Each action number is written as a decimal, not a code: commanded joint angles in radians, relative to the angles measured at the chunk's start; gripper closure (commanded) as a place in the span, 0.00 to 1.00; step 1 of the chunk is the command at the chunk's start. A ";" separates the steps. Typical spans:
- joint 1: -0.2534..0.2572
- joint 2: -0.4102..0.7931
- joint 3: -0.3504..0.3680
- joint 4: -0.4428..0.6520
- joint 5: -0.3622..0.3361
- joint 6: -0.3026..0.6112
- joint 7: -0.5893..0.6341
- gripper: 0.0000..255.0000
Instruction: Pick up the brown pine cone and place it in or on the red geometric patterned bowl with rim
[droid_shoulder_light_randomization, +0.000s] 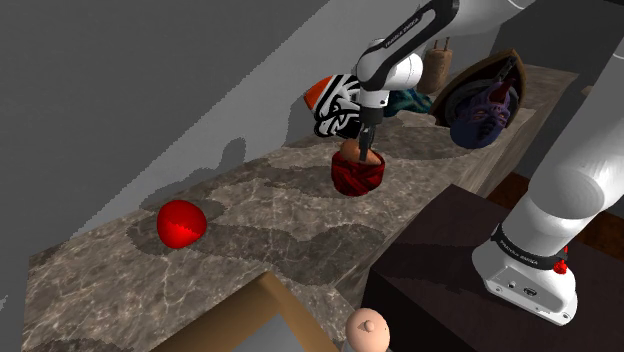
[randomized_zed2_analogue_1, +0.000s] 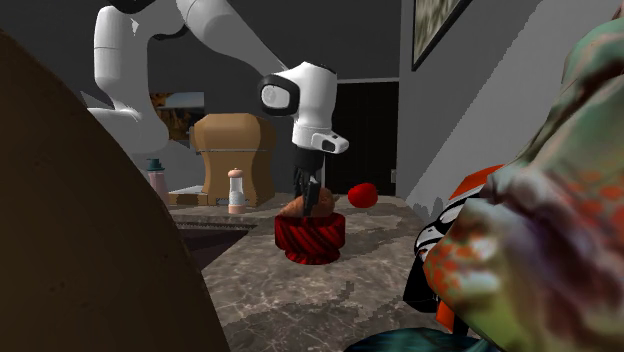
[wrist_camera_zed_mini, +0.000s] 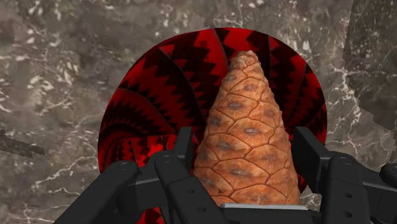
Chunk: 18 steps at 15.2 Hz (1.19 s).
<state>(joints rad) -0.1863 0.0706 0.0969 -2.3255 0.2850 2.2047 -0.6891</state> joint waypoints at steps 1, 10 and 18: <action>0.000 0.001 0.000 0.000 0.000 0.001 0.000 1.00; -0.012 -0.046 -0.012 0.053 -0.018 -0.101 0.009 0.00; -0.015 -0.056 -0.015 0.069 -0.022 -0.127 0.011 0.00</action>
<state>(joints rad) -0.2012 0.0149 0.0823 -2.2563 0.2625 2.0778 -0.6778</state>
